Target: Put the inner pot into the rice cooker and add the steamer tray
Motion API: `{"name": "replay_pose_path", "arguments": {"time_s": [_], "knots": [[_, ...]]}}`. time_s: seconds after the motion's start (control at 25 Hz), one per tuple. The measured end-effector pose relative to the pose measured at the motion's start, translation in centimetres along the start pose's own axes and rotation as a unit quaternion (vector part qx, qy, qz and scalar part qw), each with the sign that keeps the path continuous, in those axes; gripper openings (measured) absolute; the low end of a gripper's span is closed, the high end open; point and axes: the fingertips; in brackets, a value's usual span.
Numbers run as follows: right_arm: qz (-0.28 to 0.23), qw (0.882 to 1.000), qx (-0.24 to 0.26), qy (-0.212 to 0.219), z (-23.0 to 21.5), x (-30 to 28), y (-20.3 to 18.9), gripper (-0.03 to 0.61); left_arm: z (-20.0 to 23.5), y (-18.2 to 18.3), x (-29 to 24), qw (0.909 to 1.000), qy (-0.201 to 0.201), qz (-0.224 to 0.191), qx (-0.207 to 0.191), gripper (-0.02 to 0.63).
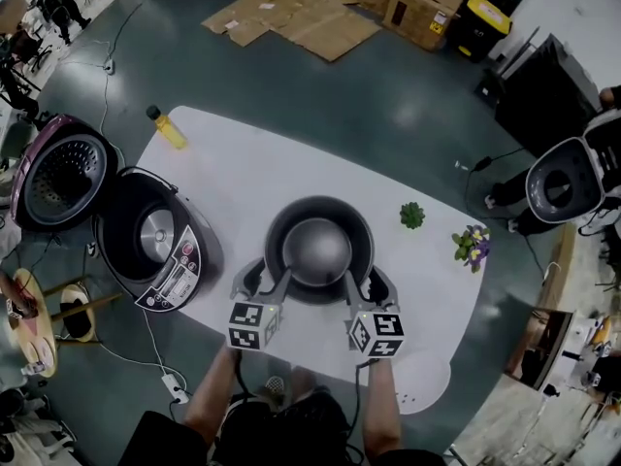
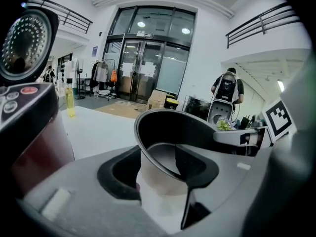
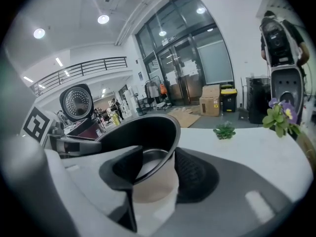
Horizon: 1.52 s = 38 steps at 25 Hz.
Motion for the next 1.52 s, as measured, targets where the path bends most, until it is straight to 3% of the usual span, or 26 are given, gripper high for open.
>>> {"name": "replay_pose_path", "arguments": {"time_s": [0.72, 1.52], "knots": [[-0.079, 0.995, 0.049, 0.019, 6.0, 6.9, 7.1, 0.202, -0.8, 5.9, 9.4, 0.9963, 0.02, -0.083, -0.016, 0.229], [-0.158, 0.978, 0.118, 0.067, 16.6, 8.1, 15.7, 0.202, 5.1, 13.0, 18.8, 0.9803, 0.065, -0.186, -0.017, 0.229]]}}
Point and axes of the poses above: the fingertips, and each gripper's own axes: x backward along the fingers, z to its left, y out of its top, and after that the axes turned 3 degrees about y, right-handed
